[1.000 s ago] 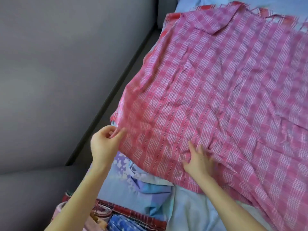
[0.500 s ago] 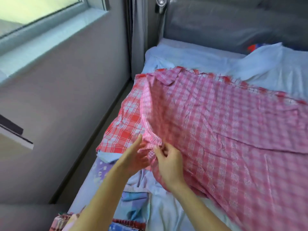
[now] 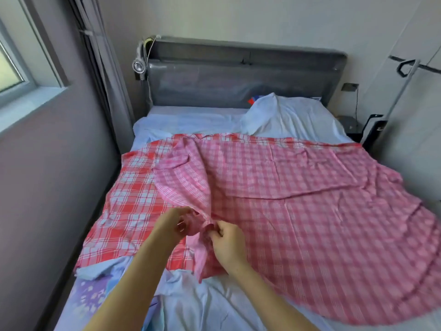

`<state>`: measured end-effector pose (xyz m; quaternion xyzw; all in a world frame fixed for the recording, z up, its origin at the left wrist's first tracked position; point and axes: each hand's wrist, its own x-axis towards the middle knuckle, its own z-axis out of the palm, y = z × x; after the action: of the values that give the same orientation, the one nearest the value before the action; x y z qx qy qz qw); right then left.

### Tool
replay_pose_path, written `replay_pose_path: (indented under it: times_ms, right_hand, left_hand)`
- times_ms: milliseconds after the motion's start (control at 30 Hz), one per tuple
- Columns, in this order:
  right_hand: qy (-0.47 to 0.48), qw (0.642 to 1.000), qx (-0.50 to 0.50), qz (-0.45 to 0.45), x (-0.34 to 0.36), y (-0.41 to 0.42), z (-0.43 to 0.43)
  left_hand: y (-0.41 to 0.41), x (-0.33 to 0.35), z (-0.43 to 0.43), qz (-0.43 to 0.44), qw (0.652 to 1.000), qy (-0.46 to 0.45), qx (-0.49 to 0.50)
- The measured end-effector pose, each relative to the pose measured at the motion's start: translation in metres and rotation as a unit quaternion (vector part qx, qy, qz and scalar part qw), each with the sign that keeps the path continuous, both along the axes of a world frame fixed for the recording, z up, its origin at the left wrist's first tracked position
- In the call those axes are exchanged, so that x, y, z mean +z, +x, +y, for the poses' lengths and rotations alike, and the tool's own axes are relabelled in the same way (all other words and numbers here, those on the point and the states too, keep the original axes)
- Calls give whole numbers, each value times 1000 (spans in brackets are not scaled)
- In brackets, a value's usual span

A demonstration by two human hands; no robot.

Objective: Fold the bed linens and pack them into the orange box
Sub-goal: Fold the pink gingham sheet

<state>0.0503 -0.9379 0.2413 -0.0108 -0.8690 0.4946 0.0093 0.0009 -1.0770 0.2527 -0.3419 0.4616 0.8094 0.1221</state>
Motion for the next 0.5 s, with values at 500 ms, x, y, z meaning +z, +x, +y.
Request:
replay_pose_path:
  times_ms: [500]
  right_hand:
    - [53, 992, 102, -52, 19, 29, 276]
  left_hand:
    - [39, 64, 255, 178, 871, -457, 27]
